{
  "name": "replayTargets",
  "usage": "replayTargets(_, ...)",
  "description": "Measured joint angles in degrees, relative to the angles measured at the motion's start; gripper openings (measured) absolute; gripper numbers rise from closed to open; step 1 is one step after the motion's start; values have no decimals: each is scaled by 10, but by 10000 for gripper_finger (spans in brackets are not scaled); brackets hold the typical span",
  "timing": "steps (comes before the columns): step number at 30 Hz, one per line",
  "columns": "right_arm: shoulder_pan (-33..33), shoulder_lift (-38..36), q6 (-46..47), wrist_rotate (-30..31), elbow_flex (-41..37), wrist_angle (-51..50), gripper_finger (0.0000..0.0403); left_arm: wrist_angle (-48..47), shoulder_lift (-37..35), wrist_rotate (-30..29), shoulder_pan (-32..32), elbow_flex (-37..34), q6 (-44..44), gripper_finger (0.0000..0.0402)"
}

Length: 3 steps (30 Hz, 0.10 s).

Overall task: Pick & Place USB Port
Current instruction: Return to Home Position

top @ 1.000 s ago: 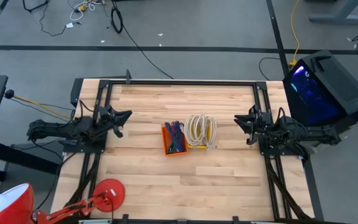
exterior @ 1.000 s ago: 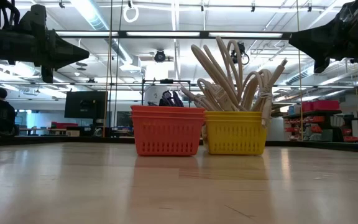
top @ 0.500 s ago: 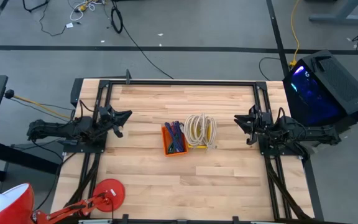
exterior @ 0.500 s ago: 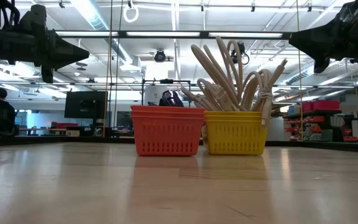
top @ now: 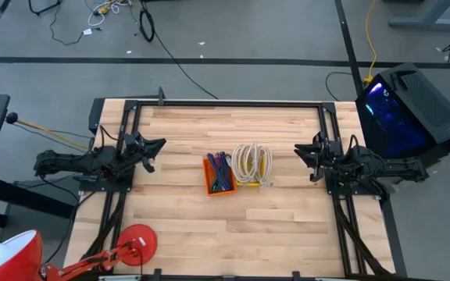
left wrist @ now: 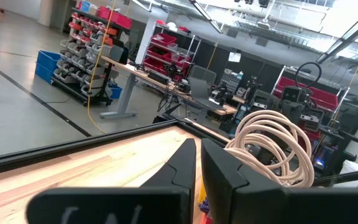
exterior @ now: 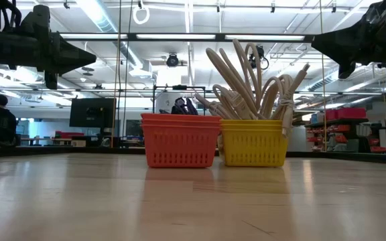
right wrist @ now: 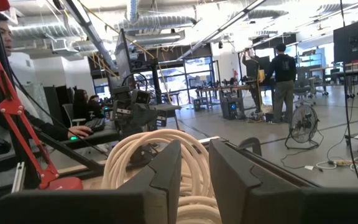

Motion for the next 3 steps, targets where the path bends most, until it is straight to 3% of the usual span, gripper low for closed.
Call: replayTargets(3, 0, 0, 0, 0, 0, 0, 84, 0, 0, 0, 0, 0, 0, 28)
